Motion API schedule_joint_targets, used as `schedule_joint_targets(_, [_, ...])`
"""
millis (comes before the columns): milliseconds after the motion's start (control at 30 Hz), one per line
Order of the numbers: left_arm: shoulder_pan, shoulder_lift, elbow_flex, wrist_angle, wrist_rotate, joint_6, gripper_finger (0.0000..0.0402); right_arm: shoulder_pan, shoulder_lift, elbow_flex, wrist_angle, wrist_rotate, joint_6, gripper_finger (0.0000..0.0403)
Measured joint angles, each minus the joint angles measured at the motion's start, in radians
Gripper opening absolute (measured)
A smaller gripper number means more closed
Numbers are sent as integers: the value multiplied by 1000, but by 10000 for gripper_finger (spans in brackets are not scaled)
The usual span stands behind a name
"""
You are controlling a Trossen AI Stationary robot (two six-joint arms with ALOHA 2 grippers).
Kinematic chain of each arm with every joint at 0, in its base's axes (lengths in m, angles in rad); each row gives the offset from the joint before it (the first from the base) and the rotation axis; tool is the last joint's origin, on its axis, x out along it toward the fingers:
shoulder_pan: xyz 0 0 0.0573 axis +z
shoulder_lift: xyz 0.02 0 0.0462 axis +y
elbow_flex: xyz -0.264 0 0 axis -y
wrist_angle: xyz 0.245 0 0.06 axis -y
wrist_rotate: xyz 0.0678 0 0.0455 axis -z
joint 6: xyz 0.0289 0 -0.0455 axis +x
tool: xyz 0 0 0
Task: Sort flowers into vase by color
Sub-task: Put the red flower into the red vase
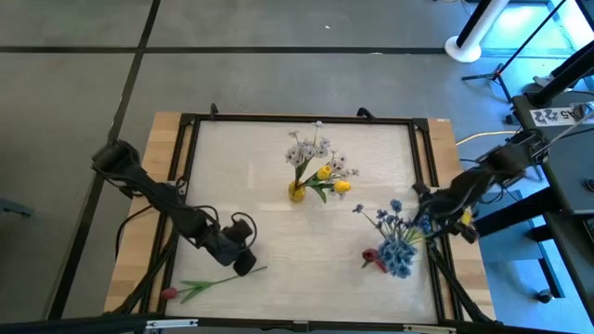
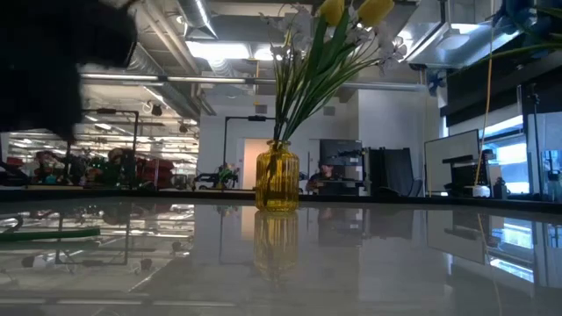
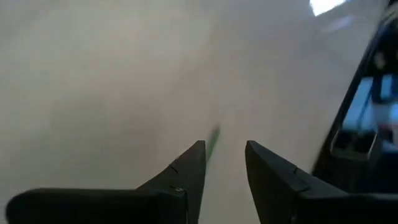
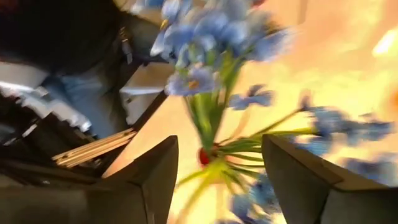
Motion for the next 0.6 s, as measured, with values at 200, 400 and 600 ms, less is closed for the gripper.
schedule_joint_targets(200, [-53, 64, 29, -27, 257, -198, 73, 0, -1, 153, -85, 128, 9, 238])
schedule_joint_targets(400, [-132, 101, 125, -172, 463, -385, 43, 0, -25, 243, -114, 243, 7, 239])
schedule_joint_targets(600, [-195, 98, 164, -192, 625, -705, 38, 0, -44, 254, -116, 327, -3, 239])
